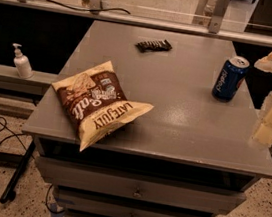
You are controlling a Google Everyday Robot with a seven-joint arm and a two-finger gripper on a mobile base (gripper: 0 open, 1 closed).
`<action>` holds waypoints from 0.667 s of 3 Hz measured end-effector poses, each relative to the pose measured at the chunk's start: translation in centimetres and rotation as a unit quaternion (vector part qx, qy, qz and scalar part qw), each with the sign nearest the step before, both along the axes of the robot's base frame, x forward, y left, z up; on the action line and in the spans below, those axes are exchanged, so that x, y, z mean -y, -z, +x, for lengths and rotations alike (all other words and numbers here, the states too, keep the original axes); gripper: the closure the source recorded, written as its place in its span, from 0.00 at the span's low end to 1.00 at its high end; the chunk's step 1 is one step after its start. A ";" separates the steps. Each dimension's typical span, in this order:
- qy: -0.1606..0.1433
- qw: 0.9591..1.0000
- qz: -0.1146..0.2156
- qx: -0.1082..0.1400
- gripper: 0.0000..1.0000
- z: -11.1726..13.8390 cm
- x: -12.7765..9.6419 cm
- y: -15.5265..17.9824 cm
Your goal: Move brown chip bag near pepsi can
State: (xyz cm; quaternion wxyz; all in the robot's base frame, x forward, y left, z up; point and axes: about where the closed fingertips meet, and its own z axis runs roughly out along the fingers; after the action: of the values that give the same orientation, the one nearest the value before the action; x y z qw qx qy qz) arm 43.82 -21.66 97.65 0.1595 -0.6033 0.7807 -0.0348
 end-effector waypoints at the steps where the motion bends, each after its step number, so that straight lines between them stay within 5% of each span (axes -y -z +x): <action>1: 0.000 1.000 0.000 0.000 0.00 0.0 0.0 0.0; 2: -0.001 1.000 0.010 0.004 0.00 0.1 -0.6 0.1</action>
Offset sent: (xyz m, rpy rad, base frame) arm 0.0014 0.0136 -0.0079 0.0491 0.0031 0.0040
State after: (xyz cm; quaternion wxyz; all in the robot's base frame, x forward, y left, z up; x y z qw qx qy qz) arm 43.88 -21.01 97.56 0.1691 -0.6019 0.7799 -0.0290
